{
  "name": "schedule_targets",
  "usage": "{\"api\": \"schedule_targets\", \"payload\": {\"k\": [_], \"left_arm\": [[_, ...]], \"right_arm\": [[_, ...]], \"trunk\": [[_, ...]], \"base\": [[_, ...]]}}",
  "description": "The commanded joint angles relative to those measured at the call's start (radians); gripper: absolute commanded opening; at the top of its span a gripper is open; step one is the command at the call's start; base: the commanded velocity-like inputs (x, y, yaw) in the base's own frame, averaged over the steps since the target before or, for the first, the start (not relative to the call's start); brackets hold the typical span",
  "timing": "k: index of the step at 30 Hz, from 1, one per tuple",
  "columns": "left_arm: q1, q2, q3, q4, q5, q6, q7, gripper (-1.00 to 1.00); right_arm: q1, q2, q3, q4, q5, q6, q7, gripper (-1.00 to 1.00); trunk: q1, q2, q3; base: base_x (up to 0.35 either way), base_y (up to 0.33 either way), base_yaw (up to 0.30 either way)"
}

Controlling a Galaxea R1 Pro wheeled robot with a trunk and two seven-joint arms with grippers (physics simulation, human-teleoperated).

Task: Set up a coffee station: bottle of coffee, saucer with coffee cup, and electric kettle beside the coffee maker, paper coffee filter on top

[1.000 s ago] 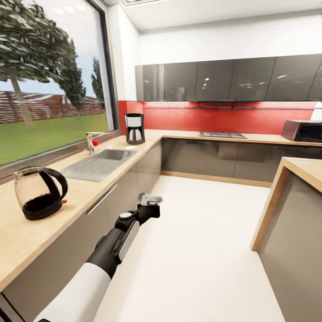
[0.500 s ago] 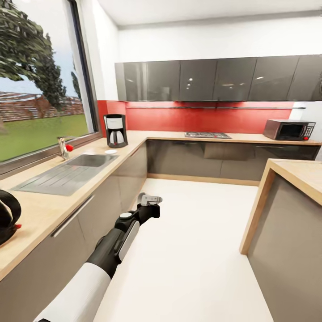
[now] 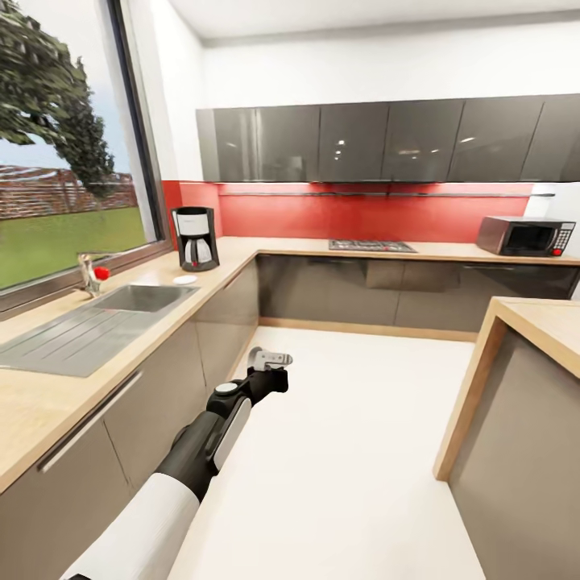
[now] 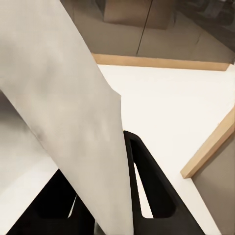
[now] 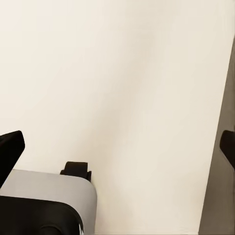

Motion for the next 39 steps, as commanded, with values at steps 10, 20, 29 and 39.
{"api": "schedule_targets", "payload": {"k": [10,20,29,39], "left_arm": [[-0.001,0.0,0.001,-0.001,0.004,0.006,-0.001,-1.0],[-0.001,0.0,0.001,-0.001,0.004,0.006,-0.001,-1.0],[-0.001,0.0,0.002,-0.001,0.004,0.006,-0.001,-1.0],[-0.001,0.0,0.002,-0.001,0.004,0.006,-0.001,-1.0]], "right_arm": [[-0.001,0.0,0.001,0.0,0.007,-0.003,0.0,1.0],[-0.001,0.0,0.001,0.0,0.007,-0.003,0.0,1.0],[-0.001,0.0,0.001,0.0,0.007,-0.004,0.0,1.0],[-0.001,0.0,0.001,0.0,0.007,-0.003,0.0,1.0]], "trunk": [[0.001,-0.001,-0.001],[0.001,-0.001,-0.001],[0.001,-0.001,-0.001],[0.001,-0.001,-0.001]], "base": [[0.328,-0.117,0.0],[0.328,-0.117,0.0],[0.328,-0.096,0.0],[0.328,-0.01,0.0]]}}
